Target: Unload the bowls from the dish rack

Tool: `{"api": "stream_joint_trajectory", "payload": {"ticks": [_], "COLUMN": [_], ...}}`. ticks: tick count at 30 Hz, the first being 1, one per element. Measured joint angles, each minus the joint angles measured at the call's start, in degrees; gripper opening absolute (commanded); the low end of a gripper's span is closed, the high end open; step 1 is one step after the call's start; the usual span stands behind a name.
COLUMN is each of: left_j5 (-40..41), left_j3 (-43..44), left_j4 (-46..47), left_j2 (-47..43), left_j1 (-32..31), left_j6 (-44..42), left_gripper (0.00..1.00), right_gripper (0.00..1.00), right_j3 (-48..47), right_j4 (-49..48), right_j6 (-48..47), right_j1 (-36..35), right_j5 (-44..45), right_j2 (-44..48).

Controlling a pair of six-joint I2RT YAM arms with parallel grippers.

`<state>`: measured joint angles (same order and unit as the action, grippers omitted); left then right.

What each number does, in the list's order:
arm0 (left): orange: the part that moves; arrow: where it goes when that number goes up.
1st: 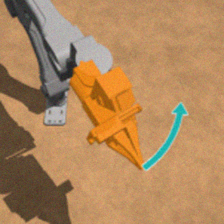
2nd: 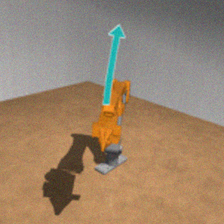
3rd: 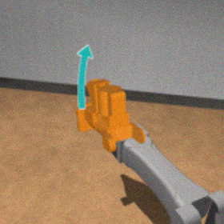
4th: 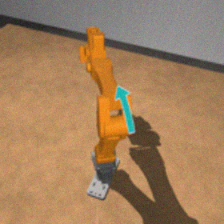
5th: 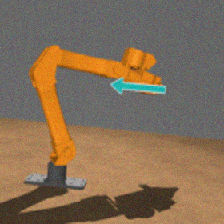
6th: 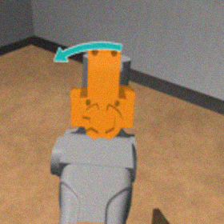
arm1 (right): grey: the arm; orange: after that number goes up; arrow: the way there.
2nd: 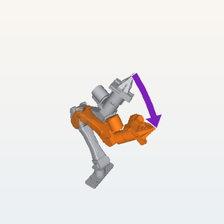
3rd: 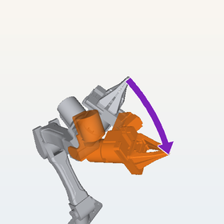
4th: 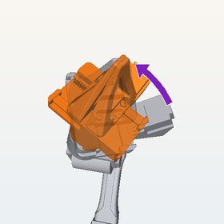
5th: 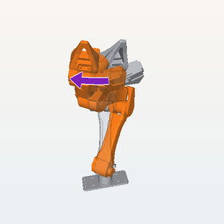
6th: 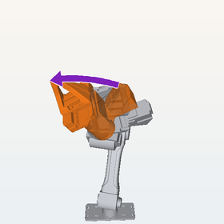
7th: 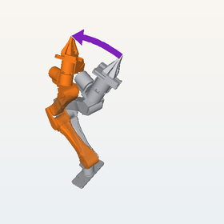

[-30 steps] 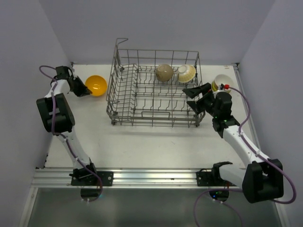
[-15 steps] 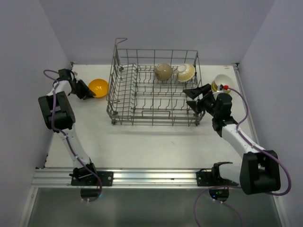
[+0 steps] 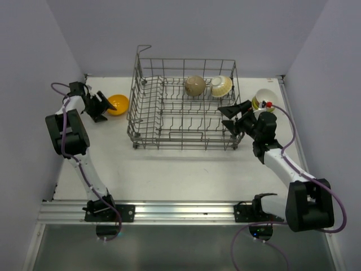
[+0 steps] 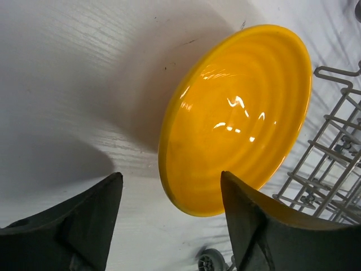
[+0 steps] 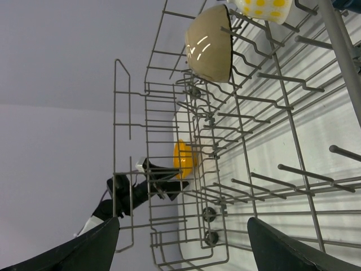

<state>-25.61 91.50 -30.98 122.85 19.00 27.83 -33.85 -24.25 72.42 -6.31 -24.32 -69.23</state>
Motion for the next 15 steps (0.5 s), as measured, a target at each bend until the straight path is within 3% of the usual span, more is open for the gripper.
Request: {"api": "stream_joint_trajectory", "payload": {"ticks": [4, 10, 15], "left_j5": [2.08, 3.37, 3.32], "left_j3": [0.00, -0.02, -7.65], "left_j4": [-0.31, 0.72, 8.79], "left_j2": [-3.10, -15.34, -32.81], "left_j1": [0.00, 0.00, -1.16], "left_j6": [-0.37, -0.39, -0.09], "left_gripper": [0.95, 1.00, 1.00], "right_gripper": [0.98, 0.99, 0.99], "right_j3": [-0.15, -1.29, -3.45], "right_j4": [2.05, 6.80, 12.39], "right_j6": [-0.02, -0.57, -2.91], "right_j1": [-0.07, -0.04, -0.07], "right_j5": [-0.83, -0.76, -0.31], "right_j2": [0.83, 2.54, 4.87]}}
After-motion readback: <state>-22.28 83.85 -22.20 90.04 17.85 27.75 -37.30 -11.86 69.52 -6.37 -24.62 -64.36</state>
